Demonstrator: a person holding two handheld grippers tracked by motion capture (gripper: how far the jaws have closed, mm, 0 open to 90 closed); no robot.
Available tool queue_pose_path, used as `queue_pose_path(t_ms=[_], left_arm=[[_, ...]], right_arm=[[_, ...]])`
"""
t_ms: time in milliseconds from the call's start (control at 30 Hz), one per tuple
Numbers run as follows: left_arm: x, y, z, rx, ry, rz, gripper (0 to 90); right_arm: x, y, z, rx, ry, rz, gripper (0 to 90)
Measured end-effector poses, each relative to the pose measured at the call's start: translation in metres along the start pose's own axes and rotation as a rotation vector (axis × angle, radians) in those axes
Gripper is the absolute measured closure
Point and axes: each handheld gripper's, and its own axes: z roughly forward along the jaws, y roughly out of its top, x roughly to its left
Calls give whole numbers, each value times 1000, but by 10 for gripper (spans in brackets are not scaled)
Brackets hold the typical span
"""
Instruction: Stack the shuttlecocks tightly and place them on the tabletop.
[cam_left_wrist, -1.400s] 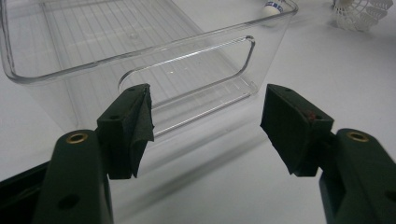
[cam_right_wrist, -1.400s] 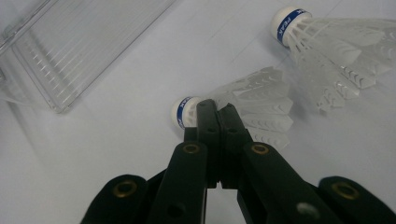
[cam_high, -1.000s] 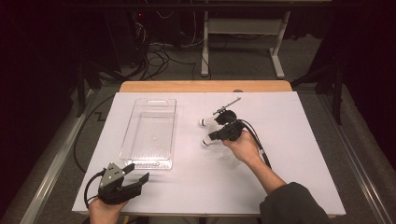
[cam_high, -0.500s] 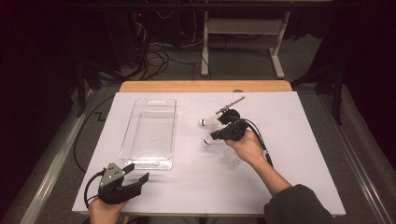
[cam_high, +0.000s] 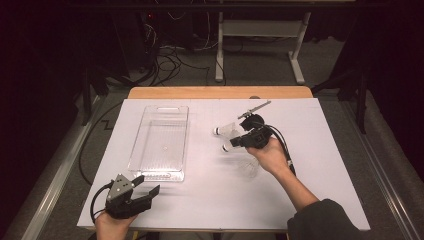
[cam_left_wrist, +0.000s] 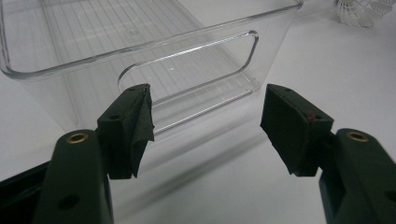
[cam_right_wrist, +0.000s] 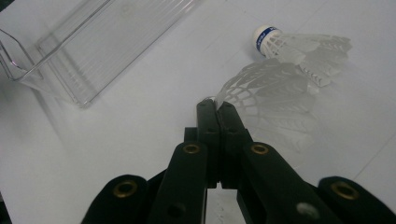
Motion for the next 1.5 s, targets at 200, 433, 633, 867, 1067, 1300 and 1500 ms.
queue_pose_path(t_ms=[200, 433, 633, 867, 1067, 1300, 1500], left_arm=[[0, 0, 0, -2, 2, -6, 351], [0, 0, 0, 0, 3, 2, 351], [0, 0, 0, -1, 7, -4, 351], [0, 0, 1, 0, 6, 3, 351], [1, 0, 1, 0, 3, 9, 351], [0, -1, 1, -1, 8, 0, 351], [0, -1, 1, 3, 10, -1, 351]], right_arm=[[-5, -2, -7, -15, -6, 8, 900], [-12, -7, -13, -23, -29, 20, 900], [-20, -12, -17, -29, -53, 34, 900], [-27, -15, -18, -40, -73, 45, 900], [-32, -15, -16, -34, -85, 51, 900], [-36, -14, -13, -36, -95, 69, 900], [-39, -13, -11, -41, -103, 75, 900]])
